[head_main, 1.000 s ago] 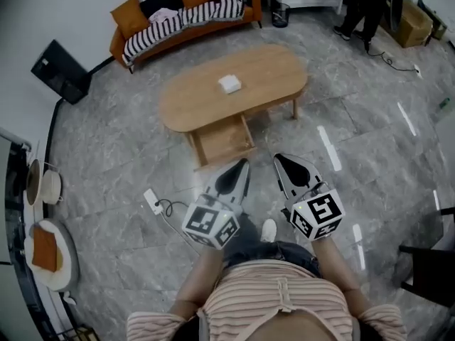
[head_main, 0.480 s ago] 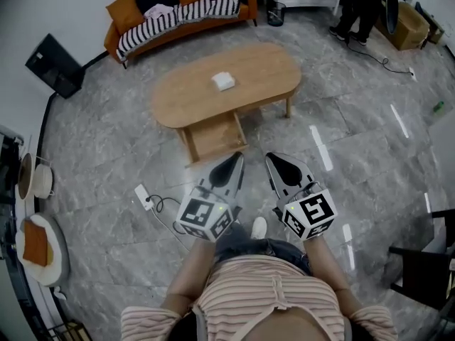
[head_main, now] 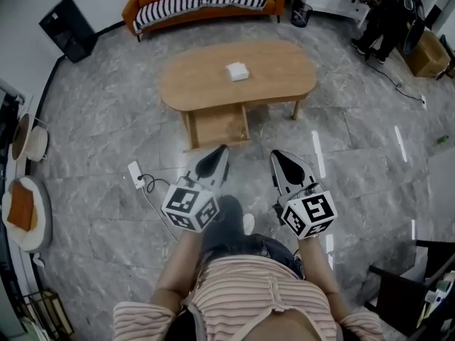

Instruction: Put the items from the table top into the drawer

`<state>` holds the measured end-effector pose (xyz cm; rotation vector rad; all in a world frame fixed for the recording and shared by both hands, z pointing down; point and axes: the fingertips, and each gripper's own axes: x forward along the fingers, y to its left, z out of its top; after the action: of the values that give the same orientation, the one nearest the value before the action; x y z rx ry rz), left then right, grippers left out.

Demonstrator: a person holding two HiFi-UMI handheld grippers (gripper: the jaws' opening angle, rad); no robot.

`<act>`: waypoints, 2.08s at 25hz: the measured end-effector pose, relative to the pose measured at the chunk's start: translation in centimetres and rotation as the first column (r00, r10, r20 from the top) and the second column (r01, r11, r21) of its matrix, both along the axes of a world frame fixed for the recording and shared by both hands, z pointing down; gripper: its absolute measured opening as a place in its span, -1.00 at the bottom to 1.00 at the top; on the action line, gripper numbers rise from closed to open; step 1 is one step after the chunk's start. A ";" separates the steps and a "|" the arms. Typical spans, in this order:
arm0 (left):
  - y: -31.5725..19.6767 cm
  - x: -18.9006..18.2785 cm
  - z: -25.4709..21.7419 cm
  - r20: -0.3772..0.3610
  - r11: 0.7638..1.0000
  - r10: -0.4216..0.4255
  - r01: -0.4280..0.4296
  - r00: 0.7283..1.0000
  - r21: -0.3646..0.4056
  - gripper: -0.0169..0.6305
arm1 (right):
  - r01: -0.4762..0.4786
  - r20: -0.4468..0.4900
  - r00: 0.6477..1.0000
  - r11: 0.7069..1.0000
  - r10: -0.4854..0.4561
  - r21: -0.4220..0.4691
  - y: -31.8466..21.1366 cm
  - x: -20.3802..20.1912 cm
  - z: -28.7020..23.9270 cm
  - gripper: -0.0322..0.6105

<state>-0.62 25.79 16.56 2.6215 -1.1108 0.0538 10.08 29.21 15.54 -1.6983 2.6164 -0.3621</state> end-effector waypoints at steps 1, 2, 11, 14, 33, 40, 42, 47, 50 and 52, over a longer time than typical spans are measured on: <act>-0.4 -0.1 0.0 -0.001 1.000 -0.011 0.011 1.000 0.001 -0.91 | -0.003 0.000 1.000 1.000 0.003 -0.004 -0.2 0.3 0.1 -0.90; -0.7 0.0 0.0 -0.002 1.000 -0.019 0.019 1.000 0.002 -0.91 | -0.007 0.001 1.000 1.000 0.007 -0.010 -0.4 0.7 0.2 -0.90; -4.7 -0.1 0.6 0.023 0.998 -0.064 0.064 0.998 -0.010 -0.91 | -0.039 0.001 0.999 0.998 0.039 -0.058 -3.2 2.4 1.6 -0.90; -6.2 0.2 1.0 0.034 0.998 -0.061 0.061 0.998 -0.018 -0.91 | -0.044 0.000 0.999 0.997 0.044 -0.071 -4.4 2.6 1.8 -0.90; -24.6 0.2 7.7 0.128 0.987 -0.057 0.076 0.990 -0.143 -0.91 | -0.038 -0.003 0.999 0.978 0.038 -0.207 -22.2 2.3 7.2 -0.90; -32.1 0.4 9.5 0.124 0.980 -0.019 0.042 0.992 -0.192 -0.90 | -0.061 -0.027 0.998 0.962 0.056 -0.266 -29.1 1.9 8.5 -0.90; -33.7 0.5 10.3 0.126 0.977 -0.004 0.030 0.992 -0.209 -0.90 | -0.066 -0.036 0.998 0.960 0.058 -0.273 -30.6 1.7 8.7 -0.90; -37.2 0.9 12.3 0.133 0.971 -0.008 0.040 0.991 -0.237 -0.90 | -0.069 -0.059 0.997 0.955 0.055 -0.290 -33.8 1.8 9.5 -0.90; -38.6 0.9 13.9 0.138 0.964 -0.019 0.055 0.990 -0.260 -0.90 | -0.073 -0.068 0.996 0.946 0.054 -0.315 -34.8 2.0 10.5 -0.90; -39.3 1.0 15.1 0.141 0.959 -0.025 0.064 0.990 -0.276 -0.90 | -0.075 -0.073 0.996 0.941 0.054 -0.330 -35.3 2.1 11.3 -0.90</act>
<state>0.34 -13.55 31.62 2.3673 -1.1145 0.3592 12.23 -6.12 26.84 -1.9107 2.6549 -0.8030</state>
